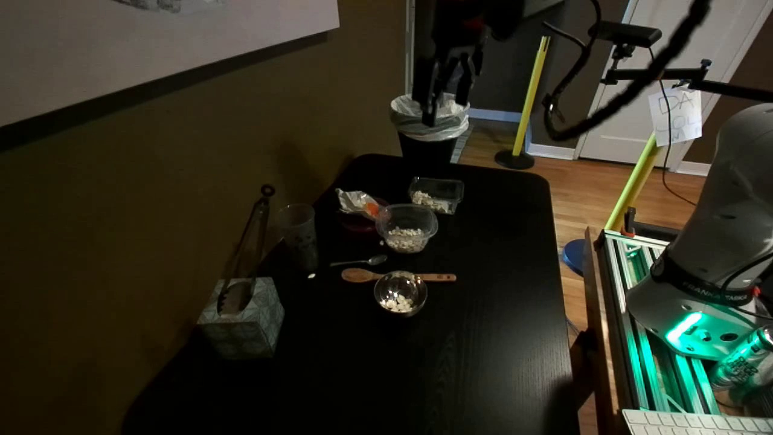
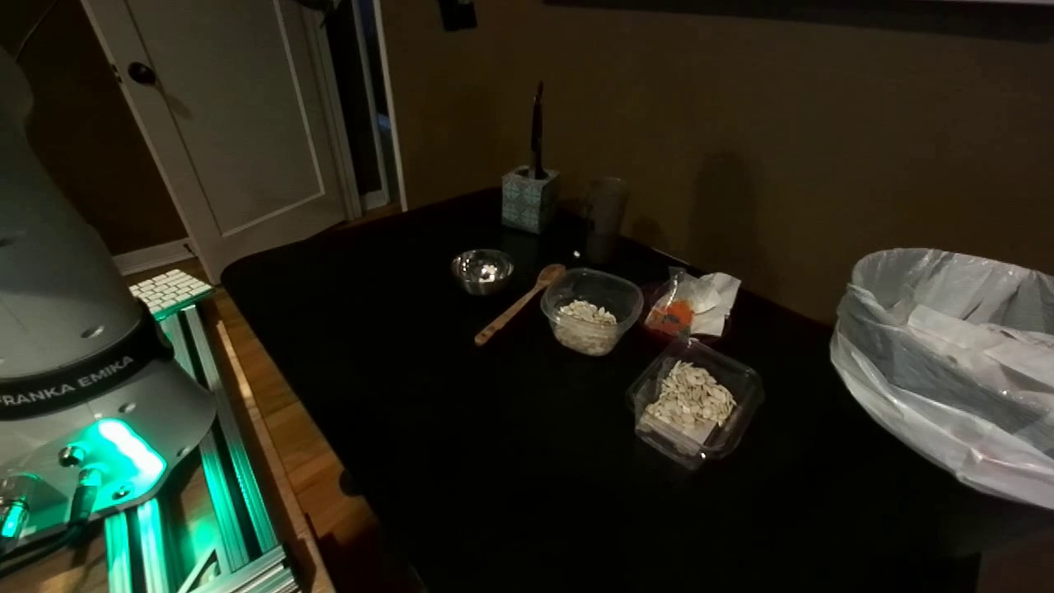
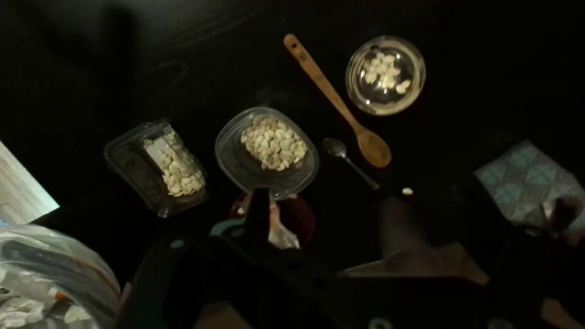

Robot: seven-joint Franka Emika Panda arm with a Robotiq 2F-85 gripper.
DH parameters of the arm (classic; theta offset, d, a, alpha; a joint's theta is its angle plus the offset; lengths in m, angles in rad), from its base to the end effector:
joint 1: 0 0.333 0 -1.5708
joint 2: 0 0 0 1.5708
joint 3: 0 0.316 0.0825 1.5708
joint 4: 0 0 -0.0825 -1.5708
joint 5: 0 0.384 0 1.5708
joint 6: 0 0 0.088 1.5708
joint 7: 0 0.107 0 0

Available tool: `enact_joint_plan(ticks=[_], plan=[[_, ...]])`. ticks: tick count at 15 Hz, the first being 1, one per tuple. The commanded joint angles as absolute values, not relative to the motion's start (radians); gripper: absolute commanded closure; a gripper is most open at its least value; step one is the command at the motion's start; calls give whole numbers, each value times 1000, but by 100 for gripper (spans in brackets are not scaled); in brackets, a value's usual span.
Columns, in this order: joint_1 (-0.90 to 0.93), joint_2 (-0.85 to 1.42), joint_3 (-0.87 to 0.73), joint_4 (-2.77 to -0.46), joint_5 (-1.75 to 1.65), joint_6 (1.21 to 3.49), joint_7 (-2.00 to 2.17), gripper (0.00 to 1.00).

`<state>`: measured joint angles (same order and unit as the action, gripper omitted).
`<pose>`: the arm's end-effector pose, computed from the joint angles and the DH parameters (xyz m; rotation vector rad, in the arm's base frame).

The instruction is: Move the bin to the left

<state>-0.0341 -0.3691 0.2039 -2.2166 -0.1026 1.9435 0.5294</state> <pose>0.4475 0.0782 0.5310 2.9611 -0.5030 0.2107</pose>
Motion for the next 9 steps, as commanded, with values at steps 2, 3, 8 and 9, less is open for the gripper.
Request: enact_joint_plan(ticks=[2, 3, 8, 9], plan=[[-103, -309, 83, -2070, -65, 1960, 566, 0], [-121, -299, 71, -2045, -76, 1961, 595, 0], [-130, -314, 41, -2030, -91, 1953, 591, 0], [-128, -314, 42, -2031, -91, 1953, 591, 0]])
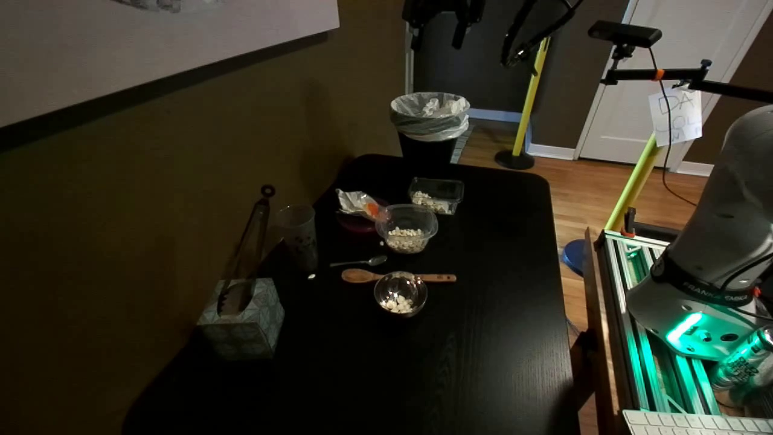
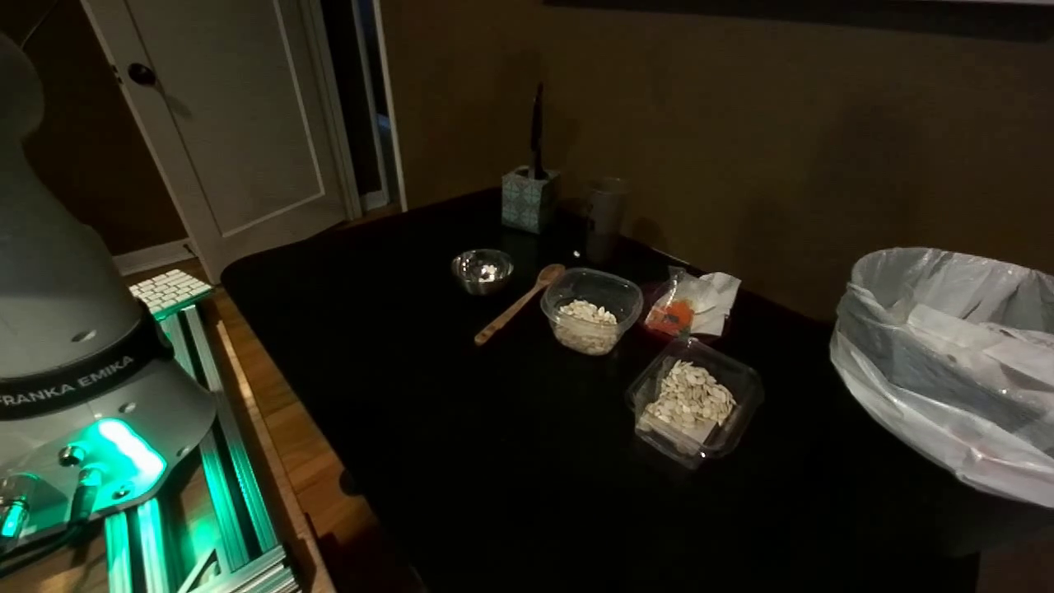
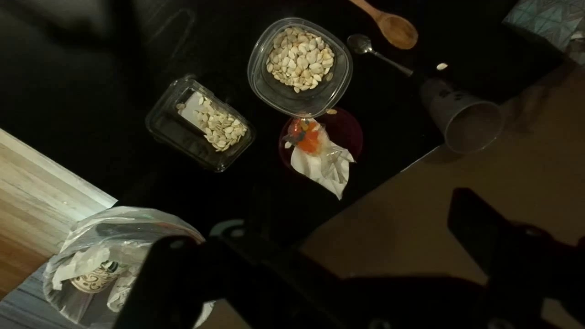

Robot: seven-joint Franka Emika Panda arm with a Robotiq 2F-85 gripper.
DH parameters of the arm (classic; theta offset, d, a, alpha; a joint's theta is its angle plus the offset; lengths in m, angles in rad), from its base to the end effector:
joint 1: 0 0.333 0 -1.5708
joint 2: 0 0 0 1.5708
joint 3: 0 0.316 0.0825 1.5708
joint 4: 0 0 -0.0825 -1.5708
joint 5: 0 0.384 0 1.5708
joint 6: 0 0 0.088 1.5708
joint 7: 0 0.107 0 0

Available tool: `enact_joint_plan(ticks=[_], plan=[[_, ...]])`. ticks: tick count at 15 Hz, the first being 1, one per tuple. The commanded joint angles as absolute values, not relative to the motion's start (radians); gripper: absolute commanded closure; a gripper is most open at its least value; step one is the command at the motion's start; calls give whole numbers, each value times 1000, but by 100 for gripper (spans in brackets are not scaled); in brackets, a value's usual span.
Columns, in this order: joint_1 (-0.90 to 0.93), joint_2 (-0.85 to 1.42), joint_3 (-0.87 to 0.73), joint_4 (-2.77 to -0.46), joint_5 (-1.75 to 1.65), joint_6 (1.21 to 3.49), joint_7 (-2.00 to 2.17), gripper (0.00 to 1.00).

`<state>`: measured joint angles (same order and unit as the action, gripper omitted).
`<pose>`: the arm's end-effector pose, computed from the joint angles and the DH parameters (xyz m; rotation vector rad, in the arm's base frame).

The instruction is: Move the bin to the left

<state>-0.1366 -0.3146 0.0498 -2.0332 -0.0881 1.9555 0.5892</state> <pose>0.4813 -0.0448 0.6008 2.9151 -0.9875 0.3926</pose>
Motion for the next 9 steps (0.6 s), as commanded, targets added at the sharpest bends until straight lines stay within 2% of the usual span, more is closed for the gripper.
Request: enact_joint_plan(ticks=[1, 3, 9], plan=[[-126, -314, 45, -2032, -91, 1953, 591, 0], [-128, -285, 25, -1989, -62, 1922, 566, 0], [-197, -88, -165, -1735, -114, 1699, 133, 0]])
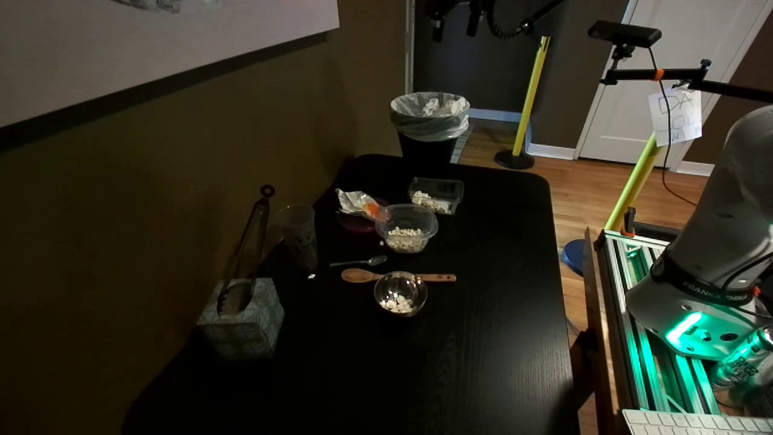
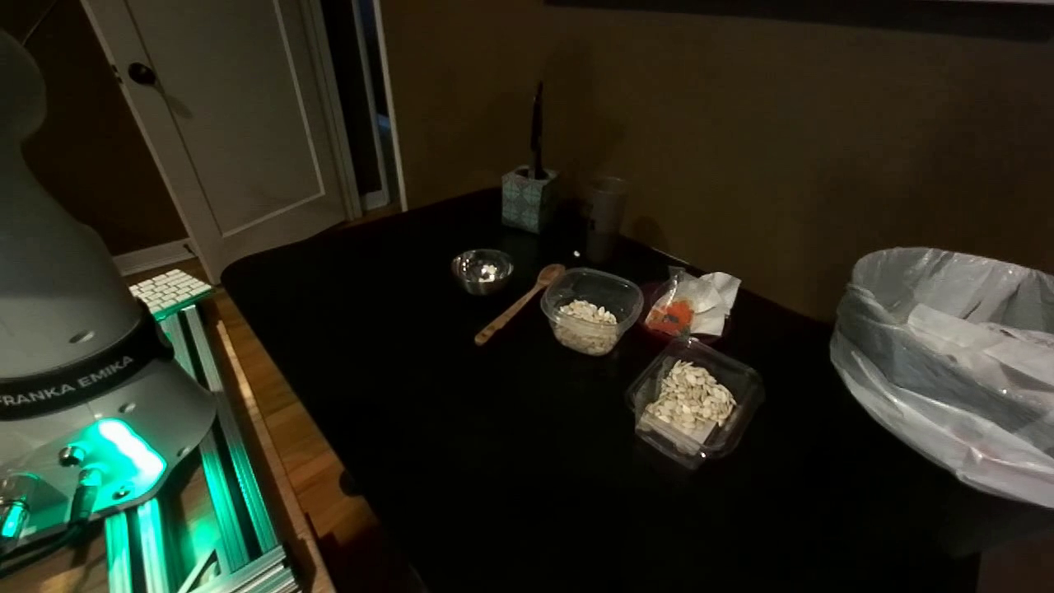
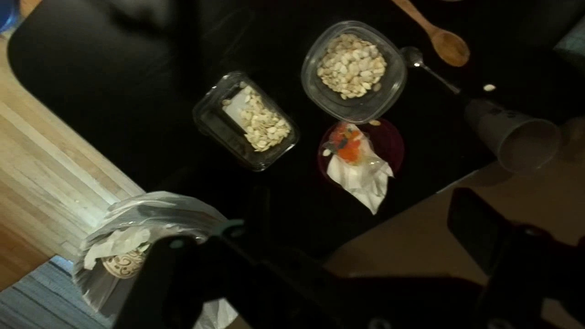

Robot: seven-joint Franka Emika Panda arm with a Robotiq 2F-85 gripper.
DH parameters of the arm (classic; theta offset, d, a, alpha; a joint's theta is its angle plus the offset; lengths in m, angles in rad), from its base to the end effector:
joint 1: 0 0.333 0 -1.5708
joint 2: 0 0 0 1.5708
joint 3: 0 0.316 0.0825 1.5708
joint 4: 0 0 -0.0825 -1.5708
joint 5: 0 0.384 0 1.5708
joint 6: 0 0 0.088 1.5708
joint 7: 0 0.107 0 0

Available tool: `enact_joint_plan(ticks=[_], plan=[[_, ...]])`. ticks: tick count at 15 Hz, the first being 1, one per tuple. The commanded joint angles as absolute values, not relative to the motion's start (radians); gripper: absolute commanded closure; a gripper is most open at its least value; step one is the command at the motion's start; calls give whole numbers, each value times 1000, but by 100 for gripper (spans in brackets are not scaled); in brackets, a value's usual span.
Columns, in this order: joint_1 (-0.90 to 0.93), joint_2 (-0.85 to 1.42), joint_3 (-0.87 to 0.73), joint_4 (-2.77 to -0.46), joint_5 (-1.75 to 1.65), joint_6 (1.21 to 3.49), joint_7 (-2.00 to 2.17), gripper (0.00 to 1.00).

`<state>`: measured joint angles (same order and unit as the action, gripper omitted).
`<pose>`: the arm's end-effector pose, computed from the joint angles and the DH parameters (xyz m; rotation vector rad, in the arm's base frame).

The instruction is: Move the bin to the left

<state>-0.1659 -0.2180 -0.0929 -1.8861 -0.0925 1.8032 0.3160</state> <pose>0.4844 -0.1409 0.6097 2.9484 -0.8457 0.2094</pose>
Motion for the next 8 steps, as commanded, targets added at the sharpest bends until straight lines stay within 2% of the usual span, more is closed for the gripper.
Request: enact_joint_plan(ticks=[1, 4, 5, 8], plan=[[-210, -40, -194, -1684, -119, 1674, 63, 0], [-240, 90, -246, -1548, -82, 1595, -61, 0], [-231, -17, -231, -1670, -103, 1669, -3, 0], [-238, 20, -237, -1643, -102, 1664, -15, 0]])
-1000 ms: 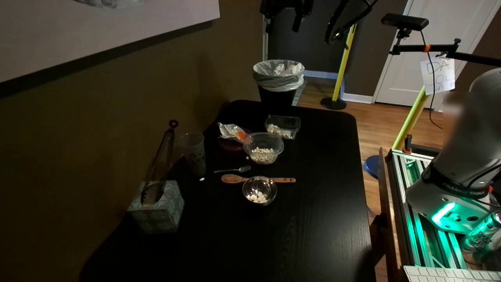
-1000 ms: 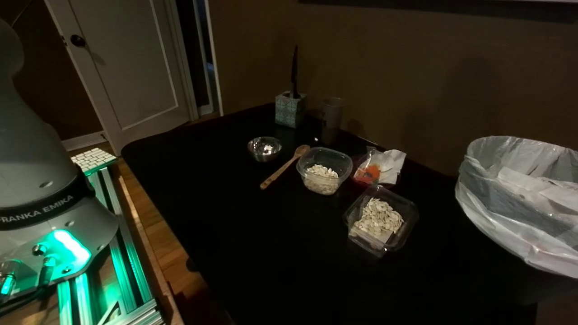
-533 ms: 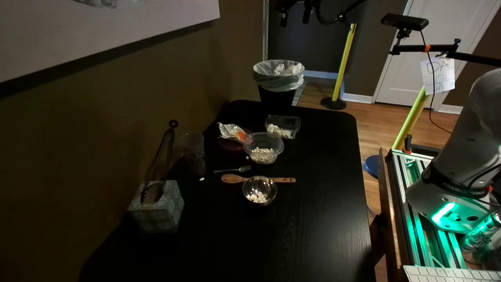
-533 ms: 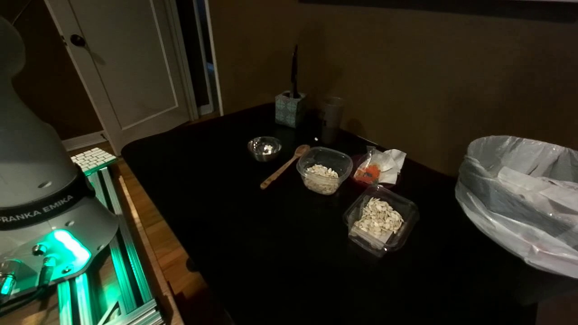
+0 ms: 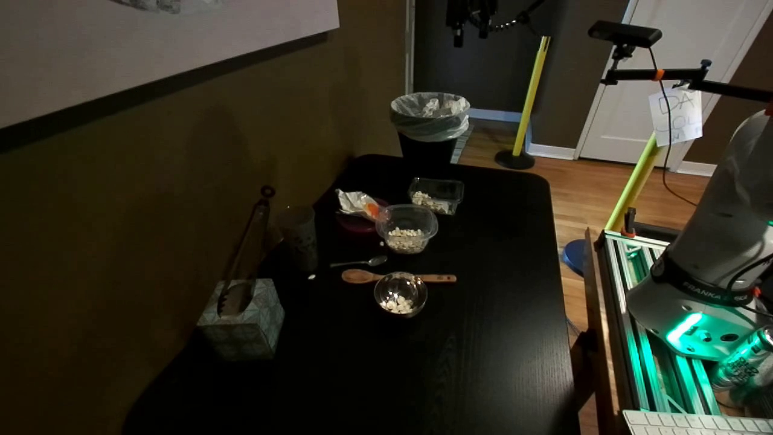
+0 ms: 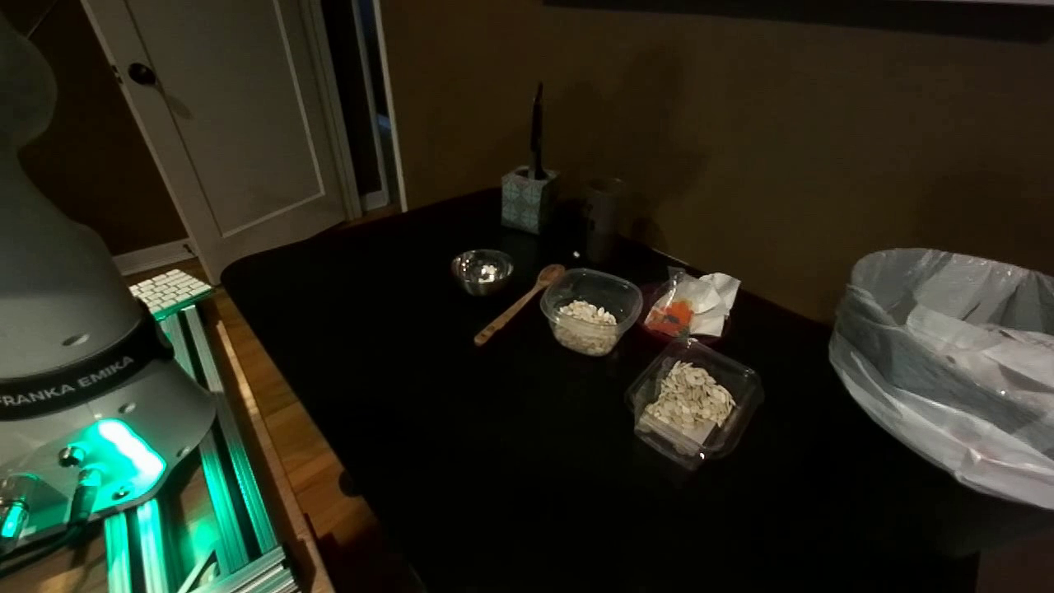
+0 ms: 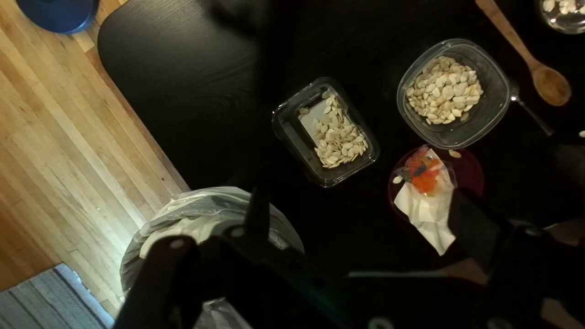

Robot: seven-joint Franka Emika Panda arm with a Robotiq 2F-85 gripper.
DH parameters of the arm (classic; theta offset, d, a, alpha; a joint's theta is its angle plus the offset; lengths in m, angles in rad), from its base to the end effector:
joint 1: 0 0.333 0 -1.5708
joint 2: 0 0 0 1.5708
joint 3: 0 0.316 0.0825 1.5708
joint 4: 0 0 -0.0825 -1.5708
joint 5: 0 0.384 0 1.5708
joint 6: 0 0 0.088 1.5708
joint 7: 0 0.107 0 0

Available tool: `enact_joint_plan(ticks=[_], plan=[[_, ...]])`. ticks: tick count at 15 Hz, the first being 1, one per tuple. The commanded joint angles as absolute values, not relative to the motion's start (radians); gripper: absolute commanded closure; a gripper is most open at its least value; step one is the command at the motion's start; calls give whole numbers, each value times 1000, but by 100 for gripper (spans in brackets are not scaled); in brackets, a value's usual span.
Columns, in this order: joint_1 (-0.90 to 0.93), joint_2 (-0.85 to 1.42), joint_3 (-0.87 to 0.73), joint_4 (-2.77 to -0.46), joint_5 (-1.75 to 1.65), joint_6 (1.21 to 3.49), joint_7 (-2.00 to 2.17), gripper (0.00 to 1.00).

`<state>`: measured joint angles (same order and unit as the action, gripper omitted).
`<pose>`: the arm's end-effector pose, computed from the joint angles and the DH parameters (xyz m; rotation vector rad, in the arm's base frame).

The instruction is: Move the bin to the left

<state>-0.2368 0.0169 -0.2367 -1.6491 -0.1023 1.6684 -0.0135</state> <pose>0.4997 -0.2661 0.5872 2.9614 -0.6780 -0.0346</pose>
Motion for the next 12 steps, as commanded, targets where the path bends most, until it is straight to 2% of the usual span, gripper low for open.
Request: enact_joint_plan(ticks=[1, 4, 9, 12], plan=[[-235, 14, -235, -1644, -102, 1664, -14, 0], [-232, 1, -232, -1644, -102, 1664, -12, 0], [-262, 136, -260, -1646, -175, 1987, -99, 0], [-287, 250, -271, -1615, -182, 2070, -122, 0]])
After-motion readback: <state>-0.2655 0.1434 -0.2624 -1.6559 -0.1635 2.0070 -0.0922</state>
